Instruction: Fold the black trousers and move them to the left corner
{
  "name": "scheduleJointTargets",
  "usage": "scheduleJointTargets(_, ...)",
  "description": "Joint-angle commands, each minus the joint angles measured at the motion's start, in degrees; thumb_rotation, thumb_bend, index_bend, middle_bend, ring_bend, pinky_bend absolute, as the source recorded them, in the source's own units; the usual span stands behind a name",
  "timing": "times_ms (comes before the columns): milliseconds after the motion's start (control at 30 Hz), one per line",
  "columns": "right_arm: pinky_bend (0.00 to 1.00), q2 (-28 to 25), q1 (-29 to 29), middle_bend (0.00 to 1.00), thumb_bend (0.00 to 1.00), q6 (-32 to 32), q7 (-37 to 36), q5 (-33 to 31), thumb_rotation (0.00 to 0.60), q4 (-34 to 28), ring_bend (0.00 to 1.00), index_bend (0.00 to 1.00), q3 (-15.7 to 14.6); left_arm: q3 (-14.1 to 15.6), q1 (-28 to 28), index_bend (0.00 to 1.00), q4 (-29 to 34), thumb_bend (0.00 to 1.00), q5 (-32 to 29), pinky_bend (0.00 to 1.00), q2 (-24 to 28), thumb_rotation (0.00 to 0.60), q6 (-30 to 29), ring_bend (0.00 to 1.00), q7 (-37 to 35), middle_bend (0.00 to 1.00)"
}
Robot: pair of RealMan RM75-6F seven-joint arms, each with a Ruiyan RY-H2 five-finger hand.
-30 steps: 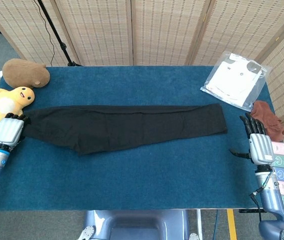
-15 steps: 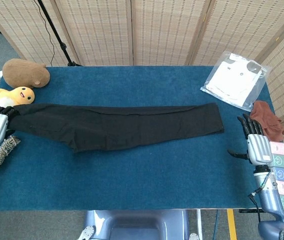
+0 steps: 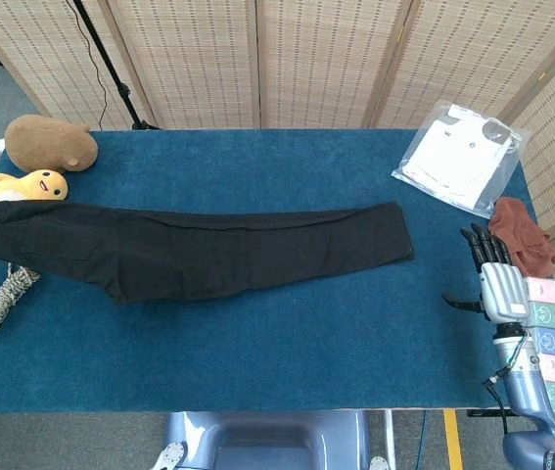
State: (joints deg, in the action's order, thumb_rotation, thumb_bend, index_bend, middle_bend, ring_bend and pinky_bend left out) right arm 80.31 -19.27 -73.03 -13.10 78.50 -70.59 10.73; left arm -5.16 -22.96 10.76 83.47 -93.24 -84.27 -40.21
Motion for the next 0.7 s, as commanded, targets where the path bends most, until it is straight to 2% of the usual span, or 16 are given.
scheduleJointTargets(33,0.01,0.1,-0.1,0.00,0.00,0.3,0.0,-0.1,0.600,0.2,0.00,0.00,-0.1,-0.4,1.4,0.81,-0.2,0.54,-0.3,0.34,1.2,0.600,-2.7,0.45,-1.0,0.46)
scheduleJointTargets(367,0.01,0.6,-0.5,0.00,0.00,1.2,-0.3,-0.1,0.600,0.9,0.00,0.00,-0.3,-4.4,1.7,0.81,2.6,0.54,-3.3,0.34,4.0,0.600,-9.0,0.46,-7.4,0.46)
scheduleJointTargets(700,0.01,0.5,-0.4,0.00,0.00,1.4,-0.2,-0.3,0.600,0.9,0.00,0.00,-0.3,-7.2,1.6,0.81,4.2,0.54,-5.5,0.34,7.2,0.600,-10.7,0.46,-7.9,0.46)
